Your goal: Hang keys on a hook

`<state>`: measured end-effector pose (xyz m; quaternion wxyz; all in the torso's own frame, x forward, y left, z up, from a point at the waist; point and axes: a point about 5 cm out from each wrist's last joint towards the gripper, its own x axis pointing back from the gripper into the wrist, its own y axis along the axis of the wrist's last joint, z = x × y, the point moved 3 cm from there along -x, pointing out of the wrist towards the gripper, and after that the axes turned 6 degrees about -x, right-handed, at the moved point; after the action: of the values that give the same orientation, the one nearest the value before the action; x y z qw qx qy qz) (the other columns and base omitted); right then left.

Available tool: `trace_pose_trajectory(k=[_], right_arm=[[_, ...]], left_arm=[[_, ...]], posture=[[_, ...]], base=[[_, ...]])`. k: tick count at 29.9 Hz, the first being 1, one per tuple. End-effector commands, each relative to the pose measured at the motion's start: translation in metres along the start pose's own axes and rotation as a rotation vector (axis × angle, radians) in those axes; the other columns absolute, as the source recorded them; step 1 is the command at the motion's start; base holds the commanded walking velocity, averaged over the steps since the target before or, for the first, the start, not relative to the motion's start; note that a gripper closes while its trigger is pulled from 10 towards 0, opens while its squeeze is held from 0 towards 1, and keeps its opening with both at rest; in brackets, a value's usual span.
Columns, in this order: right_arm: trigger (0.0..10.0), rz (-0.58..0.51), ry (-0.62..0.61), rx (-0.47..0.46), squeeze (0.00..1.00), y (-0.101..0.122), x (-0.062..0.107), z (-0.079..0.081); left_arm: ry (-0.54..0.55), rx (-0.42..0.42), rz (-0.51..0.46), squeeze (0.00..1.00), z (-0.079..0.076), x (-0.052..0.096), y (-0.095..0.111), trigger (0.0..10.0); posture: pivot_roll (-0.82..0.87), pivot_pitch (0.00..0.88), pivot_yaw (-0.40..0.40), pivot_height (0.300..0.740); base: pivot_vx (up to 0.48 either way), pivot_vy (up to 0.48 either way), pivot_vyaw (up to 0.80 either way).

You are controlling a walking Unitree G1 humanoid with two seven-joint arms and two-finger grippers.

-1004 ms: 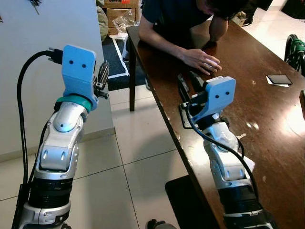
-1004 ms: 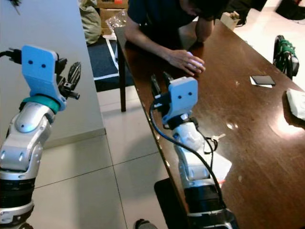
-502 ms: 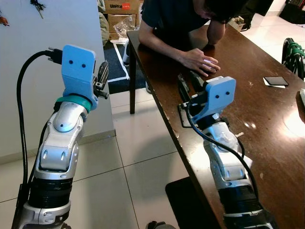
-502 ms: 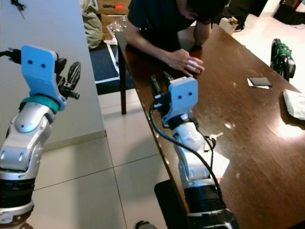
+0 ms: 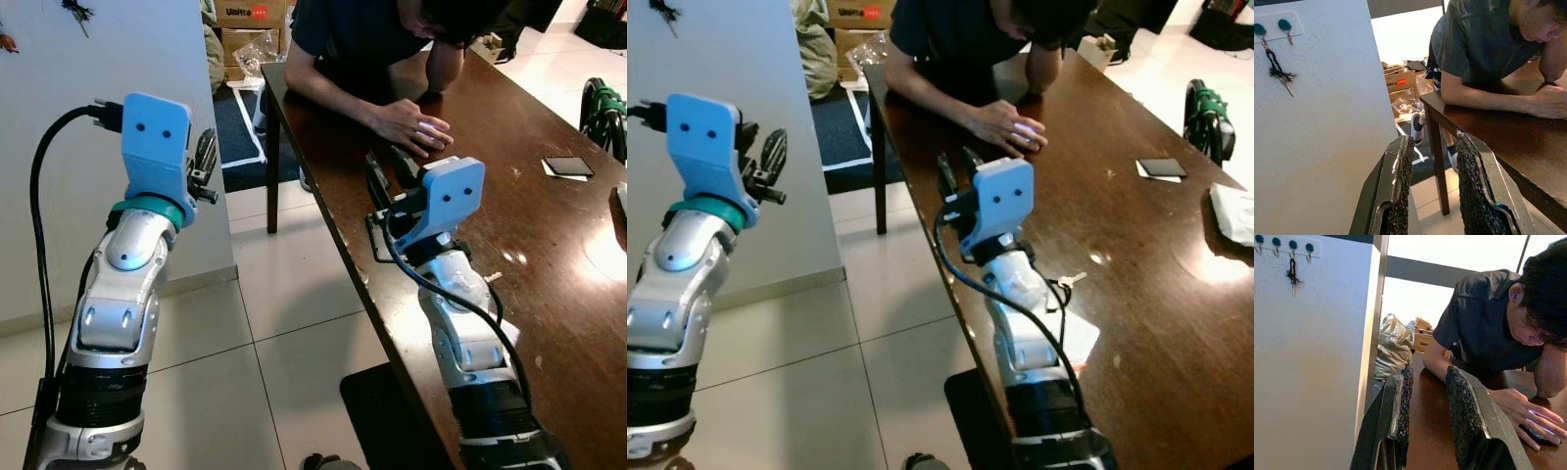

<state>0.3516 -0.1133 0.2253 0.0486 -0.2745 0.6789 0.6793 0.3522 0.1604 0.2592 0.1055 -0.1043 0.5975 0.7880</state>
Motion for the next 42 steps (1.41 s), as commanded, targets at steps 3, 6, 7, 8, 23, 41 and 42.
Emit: trace_pose_trajectory(k=[3,6,7,8,23,41,42], right_arm=[[10.0,0.007,0.001,0.000,0.00,-0.0026,0.0017,0.0003],[10.0,0.008,0.001,0.000,0.00,-0.0027,0.0017,0.0003],[10.0,0.008,0.001,0.000,0.00,-0.0027,0.0016,0.0003],[10.0,0.008,0.001,0.000,0.00,-0.0027,0.0016,0.0003],[10.0,0.011,0.002,-0.003,0.00,-0.0030,0.0009,0.0003],[10.0,0.024,-0.002,-0.018,0.00,-0.0058,-0.0002,-0.0001],[10.0,0.024,-0.003,-0.018,0.00,-0.0061,-0.0004,-0.0002]], left_arm=[[0.005,0.003,0.020,0.00,0.0008,-0.0003,-0.0033,10.0],[0.005,0.004,0.020,0.00,0.0008,-0.0003,-0.0033,10.0],[0.005,0.004,0.020,0.00,0.0008,-0.0003,-0.0032,10.0],[0.005,0.004,0.020,0.00,0.0008,-0.0003,-0.0032,10.0],[-0.008,-0.060,-0.015,0.00,-0.0016,0.0001,0.0014,10.0],[-0.025,-0.020,-0.006,0.00,-0.0058,0.0009,-0.0001,10.0],[-0.027,-0.019,-0.005,0.00,-0.0064,0.0010,-0.0006,10.0]], posture=[[0.07,0.000,0.053,0.740],[0.07,0.000,0.053,0.740],[0.07,0.000,0.053,0.740],[0.07,0.000,0.053,0.740],[0.08,0.000,0.053,0.740],[0.07,0.000,0.051,0.740],[0.07,0.000,0.051,0.740]], base=[[0.000,0.480,0.00],[0.000,0.480,0.00],[0.000,0.480,0.00],[0.000,0.480,0.00],[0.000,0.288,0.00],[0.000,-0.056,-0.80],[0.000,0.000,-0.80]])
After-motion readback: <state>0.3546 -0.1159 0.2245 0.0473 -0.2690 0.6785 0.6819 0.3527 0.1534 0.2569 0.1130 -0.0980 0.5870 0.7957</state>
